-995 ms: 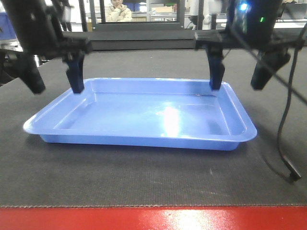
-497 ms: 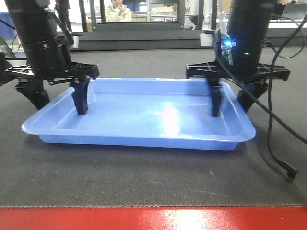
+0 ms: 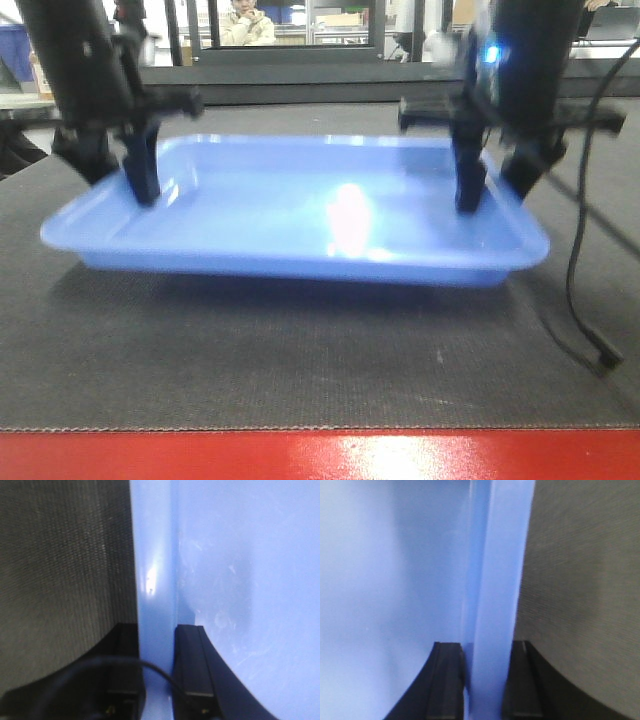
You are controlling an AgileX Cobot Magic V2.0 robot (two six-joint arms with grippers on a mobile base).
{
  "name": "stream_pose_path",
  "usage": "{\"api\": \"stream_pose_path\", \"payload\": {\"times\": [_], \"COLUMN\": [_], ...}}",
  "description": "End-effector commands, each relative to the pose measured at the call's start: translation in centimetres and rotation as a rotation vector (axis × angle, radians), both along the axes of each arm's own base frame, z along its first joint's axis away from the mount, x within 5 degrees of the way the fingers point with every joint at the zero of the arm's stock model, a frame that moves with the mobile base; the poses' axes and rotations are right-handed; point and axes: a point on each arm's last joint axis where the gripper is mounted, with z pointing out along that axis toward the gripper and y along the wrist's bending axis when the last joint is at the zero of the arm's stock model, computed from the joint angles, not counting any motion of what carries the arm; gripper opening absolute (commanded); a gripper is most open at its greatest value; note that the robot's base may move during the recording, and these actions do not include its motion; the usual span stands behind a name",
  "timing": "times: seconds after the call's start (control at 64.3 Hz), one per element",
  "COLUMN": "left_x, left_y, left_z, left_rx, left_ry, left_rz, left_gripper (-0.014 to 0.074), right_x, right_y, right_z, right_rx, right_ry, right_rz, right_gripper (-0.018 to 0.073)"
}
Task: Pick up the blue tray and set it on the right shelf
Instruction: 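Close both grippers on the tray rims and lift the tray, then hold the tray with both grippers while the base backs away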
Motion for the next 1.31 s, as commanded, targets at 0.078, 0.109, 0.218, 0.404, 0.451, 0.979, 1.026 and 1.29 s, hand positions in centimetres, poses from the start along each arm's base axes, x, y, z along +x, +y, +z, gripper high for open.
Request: {"api": "stream_pose_path", "payload": {"times": [0.078, 0.109, 0.218, 0.404, 0.451, 0.979, 1.026, 1.29], "left_x": [-3.5, -4.0, -6.1, -9.7, -10.4, -15.7, -15.7, -16.0], "left_y": [0.9, 1.0, 1.3, 0.7, 0.4, 0.9, 0.9, 0.9], "left_z": [8.4, 9.1, 11.2, 13.4, 13.2, 11.9, 11.9, 11.7], "left_rx": [-0.040, -0.042, -0.018, 0.042, 0.044, -0.002, -0.002, 0.004], "left_ry": [-0.163, -0.166, -0.175, -0.217, -0.210, -0.138, -0.138, -0.098], "left_rz": [-0.019, -0.022, -0.038, -0.044, -0.051, -0.069, -0.069, -0.072], "left_gripper": [-0.0047, -0.0047, -0.0047, -0.0047, -0.0047, -0.0048, -0.0048, -0.0048], "right_x": [-2.8, -3.3, -5.1, -8.0, -8.7, -11.9, -11.9, -11.9], "right_y": [-1.5, -1.7, -1.6, -0.7, -0.5, -0.4, -0.4, -0.4], "right_z": [7.6, 8.3, 10.0, 11.4, 11.6, 14.0, 14.0, 14.0], "right_rx": [-0.025, -0.026, -0.036, -0.028, -0.025, -0.001, -0.001, -0.002], "right_ry": [-0.198, -0.203, -0.223, -0.243, -0.246, -0.287, -0.287, -0.285], "right_rz": [0.039, 0.043, 0.094, 0.154, 0.167, 0.212, 0.212, 0.211], "right_gripper": [0.0056, 0.0056, 0.0056, 0.0056, 0.0056, 0.0056, 0.0056, 0.0056]}}
